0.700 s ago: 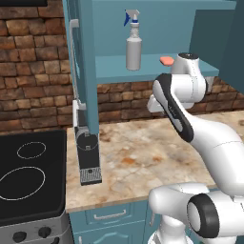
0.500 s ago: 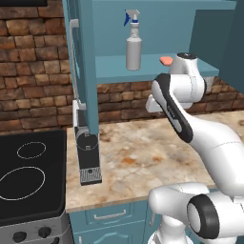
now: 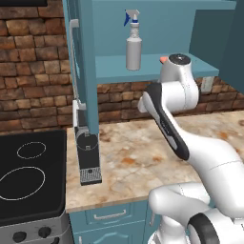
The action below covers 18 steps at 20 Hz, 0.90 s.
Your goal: Locate and retrieve the spray and bar soap from the cabinet. Place them next to the sink.
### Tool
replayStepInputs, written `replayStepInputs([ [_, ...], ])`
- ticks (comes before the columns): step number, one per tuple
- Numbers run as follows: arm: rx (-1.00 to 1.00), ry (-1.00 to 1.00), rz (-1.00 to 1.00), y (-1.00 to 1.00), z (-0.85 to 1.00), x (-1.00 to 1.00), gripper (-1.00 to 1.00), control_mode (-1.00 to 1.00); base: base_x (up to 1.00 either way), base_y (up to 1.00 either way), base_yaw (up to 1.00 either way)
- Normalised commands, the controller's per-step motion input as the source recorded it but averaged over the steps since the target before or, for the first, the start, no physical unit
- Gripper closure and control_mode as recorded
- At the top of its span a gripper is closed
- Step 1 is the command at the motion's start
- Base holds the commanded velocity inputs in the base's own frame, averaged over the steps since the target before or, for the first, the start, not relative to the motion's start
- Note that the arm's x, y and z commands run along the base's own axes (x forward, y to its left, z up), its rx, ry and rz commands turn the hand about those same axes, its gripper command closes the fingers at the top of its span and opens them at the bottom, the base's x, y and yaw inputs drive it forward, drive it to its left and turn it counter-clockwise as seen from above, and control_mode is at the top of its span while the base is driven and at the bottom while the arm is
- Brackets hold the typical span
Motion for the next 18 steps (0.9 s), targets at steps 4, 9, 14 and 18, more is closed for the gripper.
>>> replayStepInputs([
  [4,-0.01,-0.2,0.0,0.02,0.25,0.0,-1.0,-1.0,0.0,0.0,0.0],
  [9,0.01,-0.21,-0.01,0.0,0.25,0.0,-1.0,-1.0,0.0,0.0,0.0],
  [14,0.0,-0.09,0.01,0.12,0.34,0.02,-1.0,-1.0,0.0,0.0,0.0],
  [18,0.01,-0.11,0.06,0.01,0.34,0.17,-1.0,-1.0,0.0,0.0,0.0],
])
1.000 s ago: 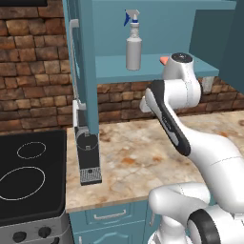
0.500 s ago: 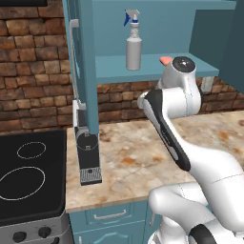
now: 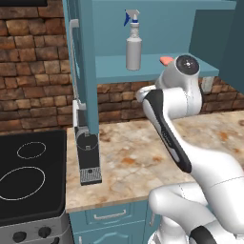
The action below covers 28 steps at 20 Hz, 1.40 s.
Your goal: Locate and retrieve the spray and bar soap from the cabinet. Place them next to the sink.
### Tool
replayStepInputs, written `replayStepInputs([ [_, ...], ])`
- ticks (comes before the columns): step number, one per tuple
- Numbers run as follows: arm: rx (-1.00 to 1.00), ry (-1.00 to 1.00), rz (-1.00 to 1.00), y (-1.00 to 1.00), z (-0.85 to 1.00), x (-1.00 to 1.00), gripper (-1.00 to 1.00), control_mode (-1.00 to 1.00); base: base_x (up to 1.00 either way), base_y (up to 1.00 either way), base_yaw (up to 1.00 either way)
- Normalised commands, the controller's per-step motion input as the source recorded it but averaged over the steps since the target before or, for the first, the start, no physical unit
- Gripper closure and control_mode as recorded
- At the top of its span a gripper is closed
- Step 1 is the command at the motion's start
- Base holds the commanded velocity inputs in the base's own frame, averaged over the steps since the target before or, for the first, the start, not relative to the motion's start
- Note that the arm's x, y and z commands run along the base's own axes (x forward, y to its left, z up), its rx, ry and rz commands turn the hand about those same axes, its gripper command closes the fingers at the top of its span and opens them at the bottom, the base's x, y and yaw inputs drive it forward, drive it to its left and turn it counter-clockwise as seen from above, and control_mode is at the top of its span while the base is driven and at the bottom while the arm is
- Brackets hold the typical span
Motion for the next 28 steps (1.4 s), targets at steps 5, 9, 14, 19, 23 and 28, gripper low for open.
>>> replayStepInputs([
  [5,0.04,-0.13,0.07,0.07,0.26,0.17,-1.0,-1.0,0.0,0.0,0.0],
  [9,0.0,-0.13,0.05,0.1,0.32,0.01,-1.0,-1.0,0.0,0.0,0.0],
  [14,0.01,-0.15,0.0,0.02,0.36,-0.01,-1.0,-1.0,0.0,0.0,0.0],
  [19,0.0,-0.08,0.0,0.01,0.3,0.0,-1.0,-1.0,0.0,0.0,0.0],
  [23,0.06,-0.01,-0.03,0.06,0.07,0.05,-1.0,-1.0,0.0,0.0,0.0],
  [28,0.05,0.0,-0.02,0.05,0.1,0.27,-1.0,-1.0,0.0,0.0,0.0],
])
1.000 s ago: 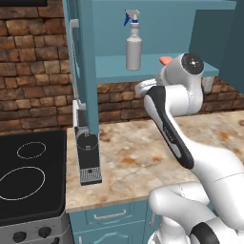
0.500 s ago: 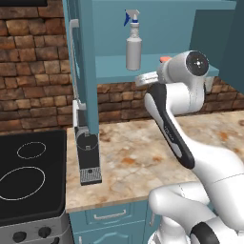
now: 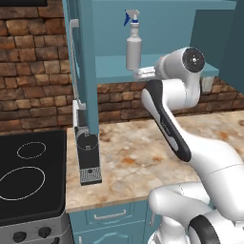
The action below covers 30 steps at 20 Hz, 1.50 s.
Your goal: Locate and retrieve the spray and bar soap from the cabinet. Place them next to the sink.
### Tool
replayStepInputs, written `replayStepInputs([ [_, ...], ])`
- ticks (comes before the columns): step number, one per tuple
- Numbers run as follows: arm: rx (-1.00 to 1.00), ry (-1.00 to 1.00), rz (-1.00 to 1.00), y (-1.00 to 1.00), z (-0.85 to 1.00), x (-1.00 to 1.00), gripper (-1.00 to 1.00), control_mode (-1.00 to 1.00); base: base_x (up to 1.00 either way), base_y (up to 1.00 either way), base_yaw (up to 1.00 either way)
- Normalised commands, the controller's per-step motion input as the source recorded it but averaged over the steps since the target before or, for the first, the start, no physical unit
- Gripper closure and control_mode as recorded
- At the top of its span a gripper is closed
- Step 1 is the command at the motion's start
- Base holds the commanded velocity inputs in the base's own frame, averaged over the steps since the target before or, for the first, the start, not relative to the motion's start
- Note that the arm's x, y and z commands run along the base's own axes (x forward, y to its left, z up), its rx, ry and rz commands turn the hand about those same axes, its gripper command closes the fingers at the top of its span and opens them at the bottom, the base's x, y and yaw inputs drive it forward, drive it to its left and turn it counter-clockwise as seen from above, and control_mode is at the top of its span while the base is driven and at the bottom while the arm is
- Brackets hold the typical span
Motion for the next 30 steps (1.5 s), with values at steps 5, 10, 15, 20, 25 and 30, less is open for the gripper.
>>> replayStepInputs([
  [5,0.04,-0.01,-0.02,0.01,0.13,0.25,-1.0,-1.0,0.0,0.0,0.0],
  [10,0.0,0.09,0.0,0.0,0.03,0.29,-1.0,-1.0,0.0,0.0,0.0],
  [15,0.01,0.02,0.0,0.0,0.0,0.52,-1.0,-1.0,0.0,0.0,0.0],
  [20,0.01,-0.02,0.0,0.11,0.0,0.38,-1.0,-1.0,0.0,0.0,0.0],
  [25,0.0,-0.05,0.01,0.14,0.0,0.28,-1.0,-1.0,0.0,0.0,0.0],
  [30,0.0,0.0,0.02,0.06,0.0,0.33,-1.0,-1.0,0.0,0.0,0.0],
])
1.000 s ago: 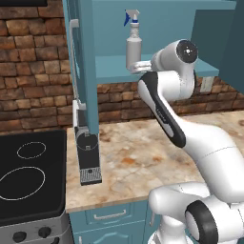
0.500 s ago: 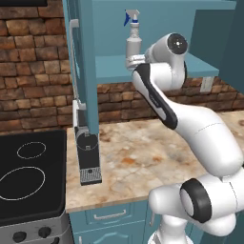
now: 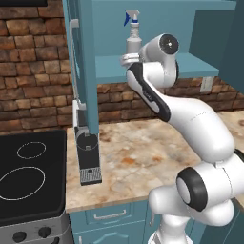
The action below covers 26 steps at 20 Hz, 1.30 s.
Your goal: Locate and retrieve the spray and bar soap from the cabinet. Place them next to the sink.
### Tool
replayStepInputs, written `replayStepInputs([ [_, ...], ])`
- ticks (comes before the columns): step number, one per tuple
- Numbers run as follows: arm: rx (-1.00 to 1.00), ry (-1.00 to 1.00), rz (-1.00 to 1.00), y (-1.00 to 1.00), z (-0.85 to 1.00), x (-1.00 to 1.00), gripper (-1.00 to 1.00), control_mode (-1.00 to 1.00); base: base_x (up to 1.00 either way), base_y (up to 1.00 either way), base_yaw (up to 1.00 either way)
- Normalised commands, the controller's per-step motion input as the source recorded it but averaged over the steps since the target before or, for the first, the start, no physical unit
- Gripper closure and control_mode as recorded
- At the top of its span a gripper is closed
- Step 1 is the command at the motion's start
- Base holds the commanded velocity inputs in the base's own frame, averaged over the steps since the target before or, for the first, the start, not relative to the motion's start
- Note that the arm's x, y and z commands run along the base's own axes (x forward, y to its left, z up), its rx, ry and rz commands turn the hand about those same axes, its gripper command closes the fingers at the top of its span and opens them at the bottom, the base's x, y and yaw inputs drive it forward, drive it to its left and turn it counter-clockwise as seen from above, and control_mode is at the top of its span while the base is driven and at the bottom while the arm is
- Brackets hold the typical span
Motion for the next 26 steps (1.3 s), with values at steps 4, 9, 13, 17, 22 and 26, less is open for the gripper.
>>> replayStepInputs([
  [4,0.0,0.06,0.03,0.0,0.0,0.23,-1.0,-1.0,0.0,0.0,0.0],
  [9,-0.02,0.03,0.0,0.0,0.0,0.14,-1.0,-1.0,0.0,0.0,0.0],
  [13,-0.02,-0.01,0.0,0.0,0.0,0.11,-1.0,-1.0,0.0,0.0,0.0],
  [17,0.0,0.0,0.0,0.0,-0.04,0.11,-1.0,-1.0,0.0,0.0,0.0],
  [22,0.0,0.0,0.0,0.0,-0.04,0.15,-1.0,-1.0,0.0,0.0,0.0],
  [26,-0.01,0.0,0.0,0.01,0.0,0.16,-1.0,-1.0,0.0,0.0,0.0],
])
